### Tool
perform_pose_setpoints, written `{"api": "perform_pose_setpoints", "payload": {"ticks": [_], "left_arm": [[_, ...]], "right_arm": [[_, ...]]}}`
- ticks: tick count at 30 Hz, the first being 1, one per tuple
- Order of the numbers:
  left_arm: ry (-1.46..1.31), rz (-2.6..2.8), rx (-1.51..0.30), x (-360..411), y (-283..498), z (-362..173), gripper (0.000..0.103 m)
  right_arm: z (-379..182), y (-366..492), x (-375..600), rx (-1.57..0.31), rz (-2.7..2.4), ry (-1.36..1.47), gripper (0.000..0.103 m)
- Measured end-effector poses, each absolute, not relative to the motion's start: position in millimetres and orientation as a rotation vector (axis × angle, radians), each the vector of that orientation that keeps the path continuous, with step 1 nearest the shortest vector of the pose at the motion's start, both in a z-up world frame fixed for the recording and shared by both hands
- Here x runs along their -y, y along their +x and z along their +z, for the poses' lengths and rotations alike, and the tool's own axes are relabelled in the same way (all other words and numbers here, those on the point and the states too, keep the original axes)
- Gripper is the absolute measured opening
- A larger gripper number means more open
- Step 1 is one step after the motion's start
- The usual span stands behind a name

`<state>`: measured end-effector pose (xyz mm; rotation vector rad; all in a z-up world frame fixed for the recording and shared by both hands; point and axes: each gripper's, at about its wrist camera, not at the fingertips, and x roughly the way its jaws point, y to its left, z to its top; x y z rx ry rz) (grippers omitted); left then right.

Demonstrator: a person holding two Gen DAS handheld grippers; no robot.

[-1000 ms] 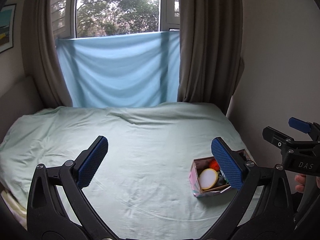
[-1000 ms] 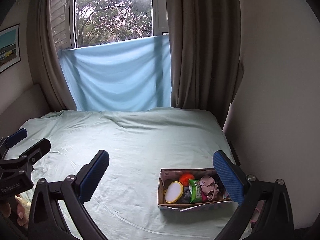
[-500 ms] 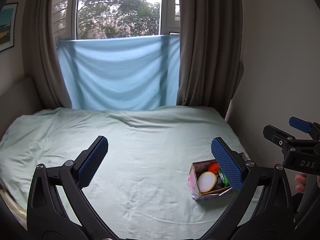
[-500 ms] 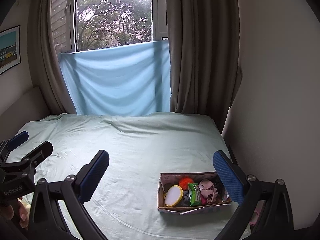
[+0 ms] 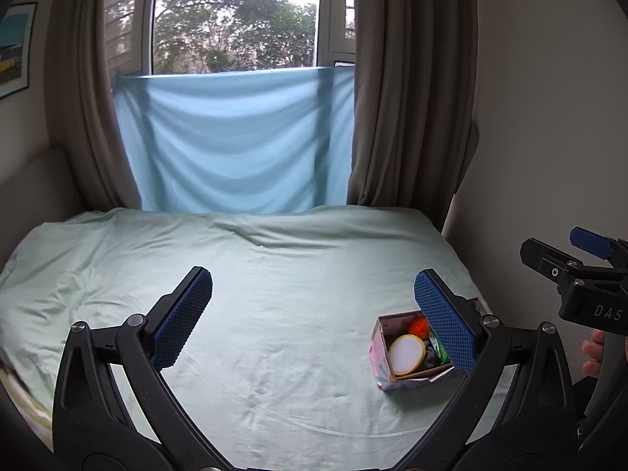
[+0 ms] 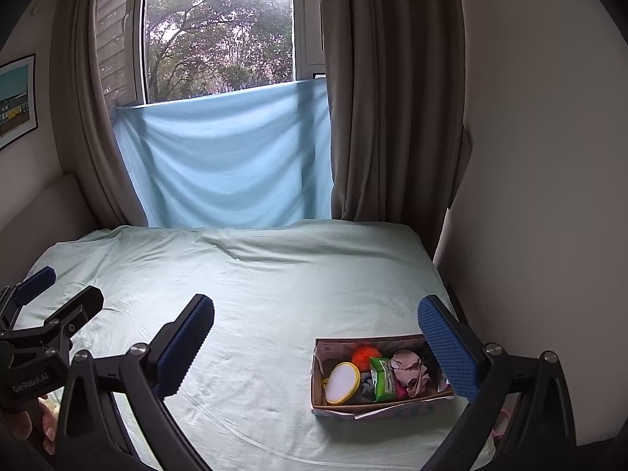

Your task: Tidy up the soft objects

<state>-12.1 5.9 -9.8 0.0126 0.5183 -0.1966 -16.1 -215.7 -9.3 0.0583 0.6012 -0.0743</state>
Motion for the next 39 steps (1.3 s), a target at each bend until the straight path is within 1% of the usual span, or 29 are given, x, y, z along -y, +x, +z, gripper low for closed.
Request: {"api": "perform_pose_setpoints", "payload": {"ticks": [39], "left_arm": [[0.009,-0.178,-0.521,-11,-3,-11,0.103]], "right_arm": [[-6,-8,215,-0.591,-0.076,0.060,0.103]]}}
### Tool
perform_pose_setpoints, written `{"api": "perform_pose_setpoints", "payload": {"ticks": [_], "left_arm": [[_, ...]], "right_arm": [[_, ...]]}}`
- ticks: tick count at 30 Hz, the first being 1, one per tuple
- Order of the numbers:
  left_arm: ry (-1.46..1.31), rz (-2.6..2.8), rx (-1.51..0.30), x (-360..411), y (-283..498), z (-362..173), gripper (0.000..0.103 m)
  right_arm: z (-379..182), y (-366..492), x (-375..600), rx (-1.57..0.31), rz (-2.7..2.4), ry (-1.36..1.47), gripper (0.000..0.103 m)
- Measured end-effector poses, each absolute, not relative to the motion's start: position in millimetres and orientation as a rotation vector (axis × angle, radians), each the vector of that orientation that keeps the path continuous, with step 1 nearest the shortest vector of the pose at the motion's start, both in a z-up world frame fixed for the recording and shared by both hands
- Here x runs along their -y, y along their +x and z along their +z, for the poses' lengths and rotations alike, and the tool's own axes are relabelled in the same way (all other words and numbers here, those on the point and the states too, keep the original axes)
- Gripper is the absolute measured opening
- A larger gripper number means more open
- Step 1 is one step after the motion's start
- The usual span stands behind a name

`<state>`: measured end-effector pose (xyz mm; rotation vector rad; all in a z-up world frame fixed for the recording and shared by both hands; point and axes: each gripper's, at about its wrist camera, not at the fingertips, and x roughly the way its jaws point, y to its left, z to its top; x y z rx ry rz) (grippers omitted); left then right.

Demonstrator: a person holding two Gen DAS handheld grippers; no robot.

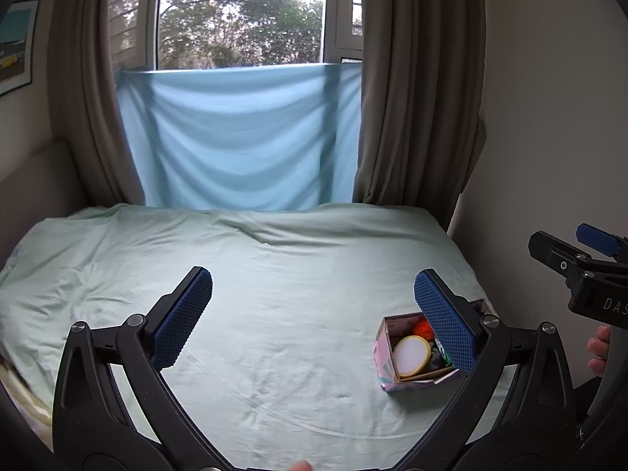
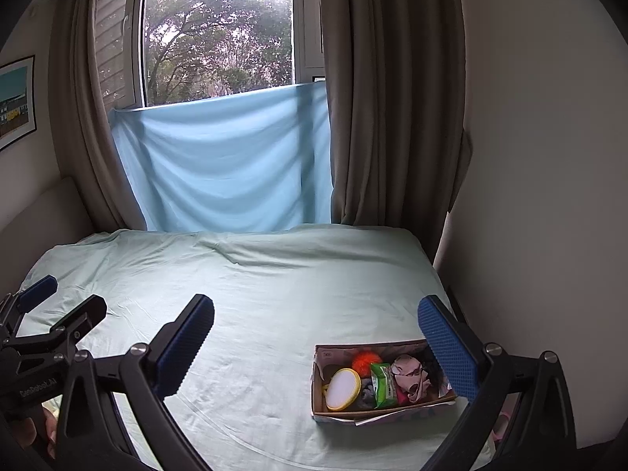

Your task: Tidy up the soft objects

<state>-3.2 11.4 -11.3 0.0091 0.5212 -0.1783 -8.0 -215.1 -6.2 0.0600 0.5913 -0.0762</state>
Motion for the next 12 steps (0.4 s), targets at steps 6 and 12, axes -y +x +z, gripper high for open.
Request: {"api": "perform_pose_setpoints", "payload": {"ticks": [6,12], "left_arm": [[0.010,-0.193,-0.486,-9,2,-8,0.103],[0.025,-0.172,-0.462,-6,12,-12,0.103]], "right_arm": [[-8,-3,215,-0.595,-0.074,0.064,0.103],[-13,8,216,-0.607,-0.074,0.066,0.103]]}}
